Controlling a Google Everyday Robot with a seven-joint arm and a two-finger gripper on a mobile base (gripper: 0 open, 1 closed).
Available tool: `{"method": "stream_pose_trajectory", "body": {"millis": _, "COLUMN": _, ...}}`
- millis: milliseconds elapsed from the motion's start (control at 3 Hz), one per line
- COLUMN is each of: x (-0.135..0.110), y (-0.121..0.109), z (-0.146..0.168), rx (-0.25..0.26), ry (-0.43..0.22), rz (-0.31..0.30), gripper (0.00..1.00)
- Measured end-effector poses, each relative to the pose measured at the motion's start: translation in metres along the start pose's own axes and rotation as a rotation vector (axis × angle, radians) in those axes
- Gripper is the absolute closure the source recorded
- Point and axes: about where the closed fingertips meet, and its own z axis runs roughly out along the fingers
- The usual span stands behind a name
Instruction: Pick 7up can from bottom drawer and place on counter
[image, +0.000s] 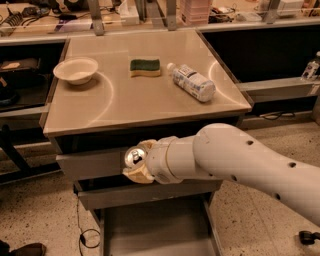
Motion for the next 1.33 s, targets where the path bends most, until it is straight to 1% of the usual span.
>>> {"method": "stream_pose_trajectory", "body": {"millis": 333, "x": 0.0, "y": 0.0, "z": 0.0, "rx": 0.0, "ry": 0.0, "rz": 0.0, "gripper": 1.0}}
{"method": "stream_pose_trajectory", "body": {"millis": 667, "x": -0.028, "y": -0.016, "z": -0.021, "rx": 0.026, "ry": -0.003, "rz": -0.027, "gripper": 1.0}}
{"method": "stream_pose_trajectory", "body": {"millis": 1000, "x": -0.068, "y": -0.04, "z": -0.046, "rx": 0.063, "ry": 0.001, "rz": -0.072, "gripper": 1.0}}
{"method": "stream_pose_trajectory", "body": {"millis": 1333, "x": -0.099, "y": -0.061, "z": -0.057, "rx": 0.096, "ry": 0.001, "rz": -0.108, "gripper": 1.0}}
